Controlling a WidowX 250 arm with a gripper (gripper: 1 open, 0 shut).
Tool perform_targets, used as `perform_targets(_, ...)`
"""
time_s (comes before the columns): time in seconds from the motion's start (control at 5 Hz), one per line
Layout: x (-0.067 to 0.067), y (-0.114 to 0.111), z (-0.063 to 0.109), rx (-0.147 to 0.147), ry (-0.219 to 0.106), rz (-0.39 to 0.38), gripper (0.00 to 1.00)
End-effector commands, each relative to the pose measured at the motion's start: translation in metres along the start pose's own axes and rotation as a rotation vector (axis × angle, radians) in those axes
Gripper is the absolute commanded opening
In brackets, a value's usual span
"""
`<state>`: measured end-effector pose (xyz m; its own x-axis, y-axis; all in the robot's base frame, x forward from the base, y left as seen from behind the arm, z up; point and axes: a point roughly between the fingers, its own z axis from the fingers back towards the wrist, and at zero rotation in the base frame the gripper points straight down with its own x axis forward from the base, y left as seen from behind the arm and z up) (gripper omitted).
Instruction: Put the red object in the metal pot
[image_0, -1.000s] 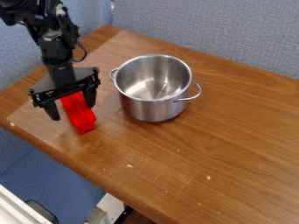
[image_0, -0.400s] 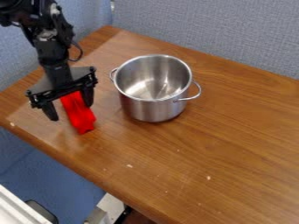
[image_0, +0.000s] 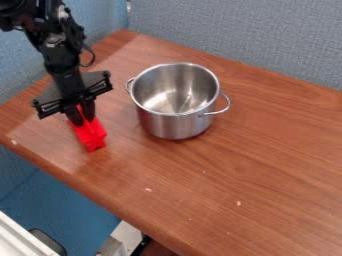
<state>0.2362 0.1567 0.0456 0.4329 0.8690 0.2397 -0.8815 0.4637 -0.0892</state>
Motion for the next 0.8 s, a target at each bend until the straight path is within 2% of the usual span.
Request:
perform_targets(0.0,0.006,-0.001,0.028,-0.050,0.003,-0.082,0.00)
perform_targets(0.2,0.014,-0.005,0.056,-0.100,-0.019,-0.135,0.00)
perform_targets(0.4,0.013,-0.006,0.080,-0.091,-0.029,-0.116,0.00)
perform_targets(0.6,0.014,-0.004,0.098,-0.105,-0.036,-0.081,0.00)
